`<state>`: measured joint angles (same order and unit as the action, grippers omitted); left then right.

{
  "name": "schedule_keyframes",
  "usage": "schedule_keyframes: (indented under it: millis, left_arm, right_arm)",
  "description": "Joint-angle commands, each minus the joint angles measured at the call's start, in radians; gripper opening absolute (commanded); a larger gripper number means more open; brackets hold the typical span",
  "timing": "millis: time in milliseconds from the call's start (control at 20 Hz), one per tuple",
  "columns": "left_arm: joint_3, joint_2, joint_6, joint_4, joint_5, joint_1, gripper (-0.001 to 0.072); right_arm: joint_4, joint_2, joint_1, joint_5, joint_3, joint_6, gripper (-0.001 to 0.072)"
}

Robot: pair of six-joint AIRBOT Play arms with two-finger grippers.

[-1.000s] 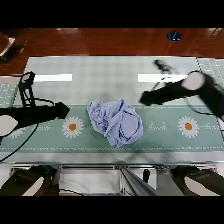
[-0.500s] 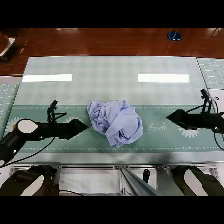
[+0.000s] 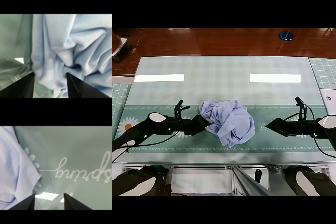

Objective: Fold the shirts.

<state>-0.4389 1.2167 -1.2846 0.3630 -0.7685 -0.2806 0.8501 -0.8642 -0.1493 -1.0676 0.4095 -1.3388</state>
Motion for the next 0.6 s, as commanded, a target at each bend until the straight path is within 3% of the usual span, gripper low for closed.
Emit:
schedule_keyframes:
  millis: [0,100,150,450,500,550]
  left_arm:
    - [-0.072,0.089,0.039,-0.014,0.010,-0.029,0.0464]
    - [-0.104,0.111,0.074,-0.014,0.002,-0.050,0.0050]
    - [-0.114,0.113,0.091,-0.014,-0.006,-0.053,0.0018]
    - [-0.123,0.112,0.099,-0.012,-0.036,-0.050,0.0018]
    - [-0.123,0.112,0.099,-0.013,-0.037,-0.050,0.0018]
    - [-0.123,0.112,0.099,-0.013,-0.036,-0.050,0.0018]
  right_arm:
    - [-0.005,-0.048,0.087,0.024,-0.004,-0.031,0.0413]
    - [-0.051,-0.104,0.140,0.061,-0.003,-0.029,0.0413]
    - [-0.101,-0.135,0.166,0.090,-0.003,-0.019,0.0413]
    - [-0.406,-0.294,0.314,0.187,-0.003,0.106,0.0413]
    - [-0.437,-0.315,0.331,0.195,0.000,0.121,0.0403]
    - [-0.451,-0.329,0.341,0.196,0.012,0.138,0.0339]
